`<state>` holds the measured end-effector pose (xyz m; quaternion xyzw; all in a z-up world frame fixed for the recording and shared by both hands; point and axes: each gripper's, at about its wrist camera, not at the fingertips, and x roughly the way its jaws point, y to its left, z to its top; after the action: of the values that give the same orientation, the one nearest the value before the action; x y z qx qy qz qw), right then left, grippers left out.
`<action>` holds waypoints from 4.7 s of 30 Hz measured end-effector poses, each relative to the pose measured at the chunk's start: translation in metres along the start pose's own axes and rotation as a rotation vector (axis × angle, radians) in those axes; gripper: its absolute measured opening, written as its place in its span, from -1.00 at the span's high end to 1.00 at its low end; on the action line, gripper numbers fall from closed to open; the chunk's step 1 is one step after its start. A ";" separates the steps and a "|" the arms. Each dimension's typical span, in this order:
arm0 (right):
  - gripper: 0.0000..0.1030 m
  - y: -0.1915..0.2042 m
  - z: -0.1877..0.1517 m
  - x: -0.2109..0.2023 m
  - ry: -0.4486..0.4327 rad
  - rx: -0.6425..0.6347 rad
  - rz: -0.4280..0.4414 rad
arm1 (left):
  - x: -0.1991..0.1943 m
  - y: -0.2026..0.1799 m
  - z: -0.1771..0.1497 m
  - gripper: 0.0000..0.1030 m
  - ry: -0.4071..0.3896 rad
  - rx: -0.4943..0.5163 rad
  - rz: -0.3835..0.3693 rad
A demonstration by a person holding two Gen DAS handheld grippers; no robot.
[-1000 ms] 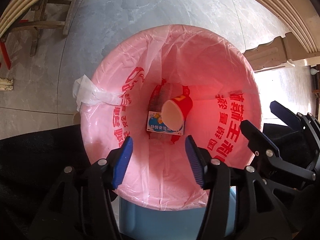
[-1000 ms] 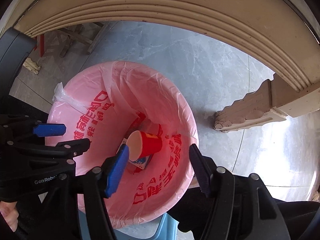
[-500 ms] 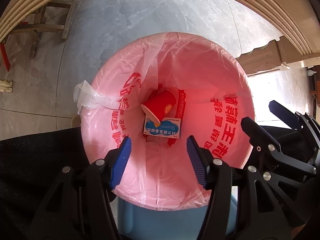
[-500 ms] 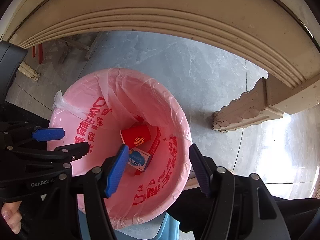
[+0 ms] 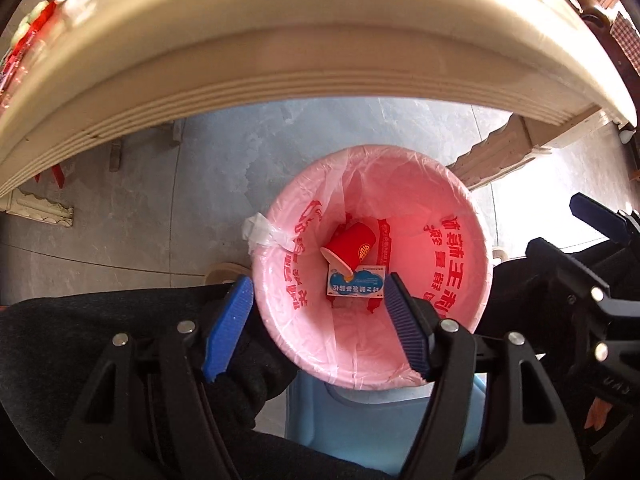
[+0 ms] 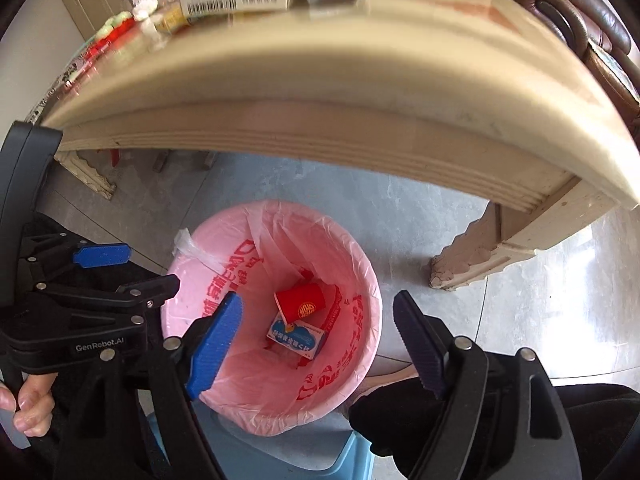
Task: Collect trash
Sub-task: 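Raise both tools back over the table toward the remaining items, then grasp the black-orange box with the right tool while the left tool grasps the yellow-red card box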
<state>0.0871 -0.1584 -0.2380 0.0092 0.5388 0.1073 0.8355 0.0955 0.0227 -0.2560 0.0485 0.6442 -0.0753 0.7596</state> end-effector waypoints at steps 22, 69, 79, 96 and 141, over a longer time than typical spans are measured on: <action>-0.85 -0.004 0.122 -0.184 -0.330 -0.059 0.060 | -0.228 0.013 0.080 -0.49 -0.355 0.122 0.072; -0.85 -0.029 0.254 -0.122 -0.130 -0.036 0.230 | -0.159 0.022 0.255 -0.59 -0.106 0.432 0.056; -0.85 -0.034 0.257 -0.069 -0.024 -0.027 0.241 | -0.112 0.019 0.274 -0.59 -0.020 0.475 -0.018; -0.85 -0.040 0.253 0.003 0.121 0.013 0.268 | -0.063 0.025 0.291 -0.59 0.063 0.479 -0.062; -0.01 -0.061 0.250 0.023 0.111 0.112 0.272 | -0.038 0.067 0.288 -0.15 0.088 0.318 -0.138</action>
<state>0.3324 -0.1885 -0.1616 0.1230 0.5831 0.1897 0.7803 0.3807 0.0414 -0.1727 0.1268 0.6586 -0.2259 0.7065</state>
